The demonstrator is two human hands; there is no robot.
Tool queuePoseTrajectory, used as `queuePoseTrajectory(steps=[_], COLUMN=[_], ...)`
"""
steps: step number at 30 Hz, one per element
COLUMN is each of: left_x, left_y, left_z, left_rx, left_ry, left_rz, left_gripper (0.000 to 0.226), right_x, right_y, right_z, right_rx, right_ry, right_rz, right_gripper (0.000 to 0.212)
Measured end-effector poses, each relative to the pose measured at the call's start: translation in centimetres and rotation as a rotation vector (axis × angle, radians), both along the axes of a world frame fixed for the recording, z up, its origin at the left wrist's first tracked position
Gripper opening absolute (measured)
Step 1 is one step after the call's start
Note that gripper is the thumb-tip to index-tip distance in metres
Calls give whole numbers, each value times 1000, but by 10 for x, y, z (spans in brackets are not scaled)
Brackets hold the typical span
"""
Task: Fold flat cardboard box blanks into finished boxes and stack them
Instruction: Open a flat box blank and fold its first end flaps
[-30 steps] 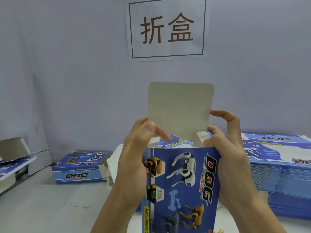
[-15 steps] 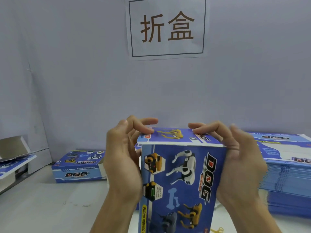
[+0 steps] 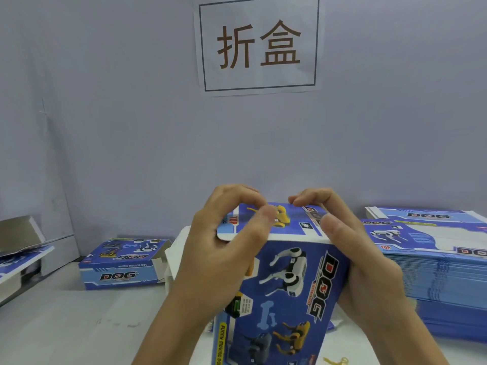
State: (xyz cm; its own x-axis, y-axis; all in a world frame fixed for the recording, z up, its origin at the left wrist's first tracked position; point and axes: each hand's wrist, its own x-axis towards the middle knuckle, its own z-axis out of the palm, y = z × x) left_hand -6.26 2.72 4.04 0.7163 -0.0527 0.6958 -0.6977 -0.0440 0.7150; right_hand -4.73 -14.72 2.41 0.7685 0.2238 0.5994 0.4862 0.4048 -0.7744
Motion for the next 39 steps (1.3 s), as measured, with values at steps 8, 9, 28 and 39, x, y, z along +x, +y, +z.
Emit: queuePoseTrajectory(steps=[8, 9, 28, 39], left_x=[7, 7, 1, 4], left_y=[5, 5, 8, -1], left_z=[-8, -9, -3, -7], left_rx=[101, 86, 88, 40], left_ry=[-81, -76, -152, -153], left_rz=[-11, -17, -61, 36], left_gripper=[25, 22, 14, 37], right_x=[6, 2, -1, 1], right_y=[-1, -1, -7, 5], right_z=[0, -3, -1, 0], right_rx=[-84, -88, -40, 26], right_ry=[31, 24, -139, -181], right_rz=[-69, -55, -203, -362], right_gripper=[39, 41, 28, 28])
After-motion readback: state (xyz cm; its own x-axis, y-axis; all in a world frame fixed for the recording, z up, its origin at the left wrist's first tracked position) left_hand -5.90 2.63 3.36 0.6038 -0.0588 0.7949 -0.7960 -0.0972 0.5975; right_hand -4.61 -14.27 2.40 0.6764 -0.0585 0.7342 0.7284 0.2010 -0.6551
